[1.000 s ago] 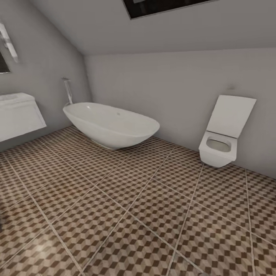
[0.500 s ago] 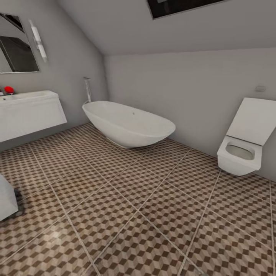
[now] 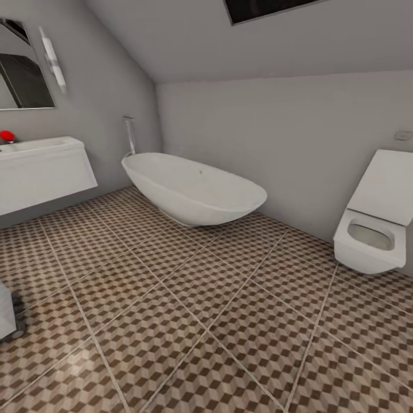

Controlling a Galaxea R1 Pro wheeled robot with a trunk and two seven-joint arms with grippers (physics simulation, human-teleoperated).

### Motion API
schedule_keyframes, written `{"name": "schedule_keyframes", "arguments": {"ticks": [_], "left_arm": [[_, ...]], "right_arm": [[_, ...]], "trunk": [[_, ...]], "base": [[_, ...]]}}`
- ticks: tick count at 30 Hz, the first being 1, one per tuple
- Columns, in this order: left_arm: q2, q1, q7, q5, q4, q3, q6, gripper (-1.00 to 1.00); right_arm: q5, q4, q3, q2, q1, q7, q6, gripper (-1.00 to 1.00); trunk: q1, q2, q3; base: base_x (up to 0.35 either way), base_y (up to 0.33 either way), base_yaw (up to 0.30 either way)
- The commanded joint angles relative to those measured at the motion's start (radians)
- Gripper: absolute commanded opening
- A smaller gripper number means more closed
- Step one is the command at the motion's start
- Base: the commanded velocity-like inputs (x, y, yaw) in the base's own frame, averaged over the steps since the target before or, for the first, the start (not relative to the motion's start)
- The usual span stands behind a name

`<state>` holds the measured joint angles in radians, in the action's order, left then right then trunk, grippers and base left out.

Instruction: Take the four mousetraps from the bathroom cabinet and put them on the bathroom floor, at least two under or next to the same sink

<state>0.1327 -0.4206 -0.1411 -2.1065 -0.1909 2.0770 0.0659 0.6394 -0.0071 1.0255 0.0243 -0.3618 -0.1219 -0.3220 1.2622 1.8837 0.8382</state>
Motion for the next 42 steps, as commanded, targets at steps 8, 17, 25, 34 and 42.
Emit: {"name": "schedule_keyframes", "arguments": {"ticks": [8, 17, 25, 34, 42], "left_arm": [[0.002, -0.001, -0.011, -0.003, -0.004, 0.008, 0.006, -1.00], [0.002, -0.001, -0.011, -0.003, -0.004, 0.008, 0.006, -1.00], [0.001, -0.001, -0.011, -0.003, -0.004, 0.008, 0.006, -1.00], [-0.001, -0.001, -0.011, -0.003, -0.005, 0.008, 0.006, -1.00], [-0.001, -0.001, -0.011, -0.003, -0.005, 0.008, 0.006, -1.00]], "right_arm": [[0.008, -0.001, 0.008, -0.001, 0.000, -0.001, -0.002, -1.00], [0.008, -0.001, 0.008, -0.001, 0.000, -0.001, -0.002, -1.00], [0.008, -0.001, 0.008, -0.001, 0.000, -0.001, -0.002, -1.00], [0.008, -0.001, 0.008, -0.001, 0.000, -0.001, -0.002, -1.00], [0.008, -0.001, 0.008, -0.001, 0.000, -0.001, -0.002, -1.00]], "trunk": [[0.000, 0.000, 0.001], [0.000, 0.000, 0.001], [0.000, 0.000, 0.001], [0.000, 0.000, 0.001], [0.000, 0.000, 0.001]], "base": [[0.337, 0.000, 0.000], [0.337, 0.000, 0.114], [0.337, 0.000, 0.277], [0.337, 0.000, 0.285], [0.337, 0.000, 0.285]]}}
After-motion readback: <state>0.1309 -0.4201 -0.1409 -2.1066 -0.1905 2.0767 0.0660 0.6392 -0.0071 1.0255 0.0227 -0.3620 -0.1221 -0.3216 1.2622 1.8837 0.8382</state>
